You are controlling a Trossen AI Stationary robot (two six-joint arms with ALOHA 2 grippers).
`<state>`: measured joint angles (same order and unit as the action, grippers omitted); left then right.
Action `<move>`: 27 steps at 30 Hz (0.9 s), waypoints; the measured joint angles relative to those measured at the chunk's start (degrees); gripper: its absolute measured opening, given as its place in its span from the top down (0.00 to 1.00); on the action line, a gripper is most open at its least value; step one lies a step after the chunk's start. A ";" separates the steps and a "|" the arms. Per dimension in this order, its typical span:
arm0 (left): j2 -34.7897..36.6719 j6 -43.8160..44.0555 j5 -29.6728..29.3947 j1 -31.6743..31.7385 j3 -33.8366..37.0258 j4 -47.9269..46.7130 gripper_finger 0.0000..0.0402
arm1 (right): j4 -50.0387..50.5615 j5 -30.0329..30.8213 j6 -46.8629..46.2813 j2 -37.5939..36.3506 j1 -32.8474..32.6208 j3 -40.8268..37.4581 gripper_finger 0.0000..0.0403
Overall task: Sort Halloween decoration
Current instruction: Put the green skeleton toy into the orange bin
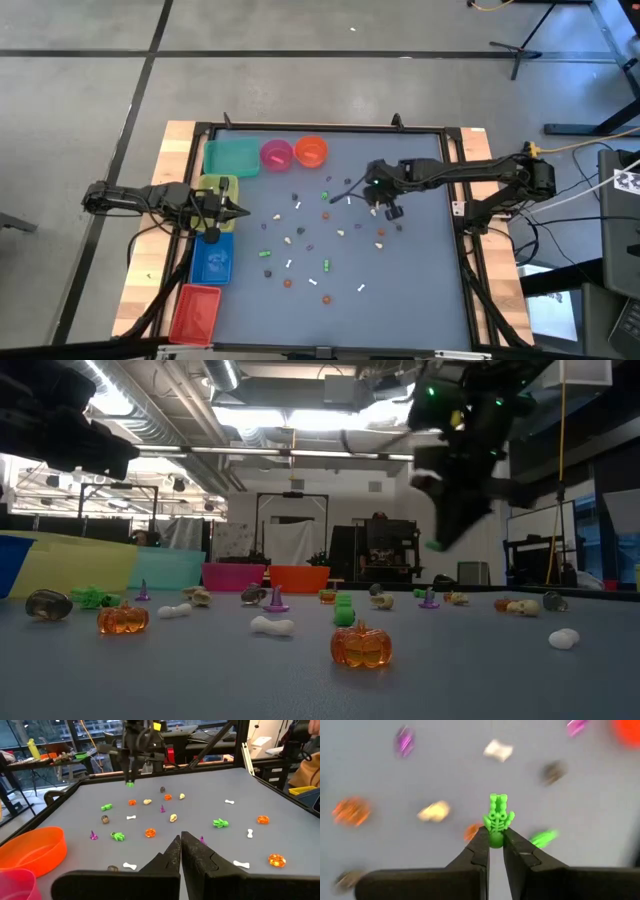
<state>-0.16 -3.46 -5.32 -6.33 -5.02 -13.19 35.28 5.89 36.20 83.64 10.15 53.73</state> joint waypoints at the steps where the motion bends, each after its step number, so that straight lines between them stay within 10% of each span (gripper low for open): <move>1: 0.02 0.02 0.00 0.00 0.00 0.14 1.00 | -2.25 0.07 0.99 0.00 0.00 0.26 0.92; 16: 0.02 -0.17 -3.21 0.00 0.00 7.25 1.00 | -38.97 -7.62 6.16 1.34 9.15 0.60 0.92; 27: 0.02 -0.11 -9.24 0.00 0.00 12.98 1.00 | -45.74 -11.20 2.74 18.65 15.97 11.22 0.92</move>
<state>-0.14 -3.57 -14.57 -6.33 -5.02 -0.21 -10.46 -5.31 38.94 102.28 26.12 64.95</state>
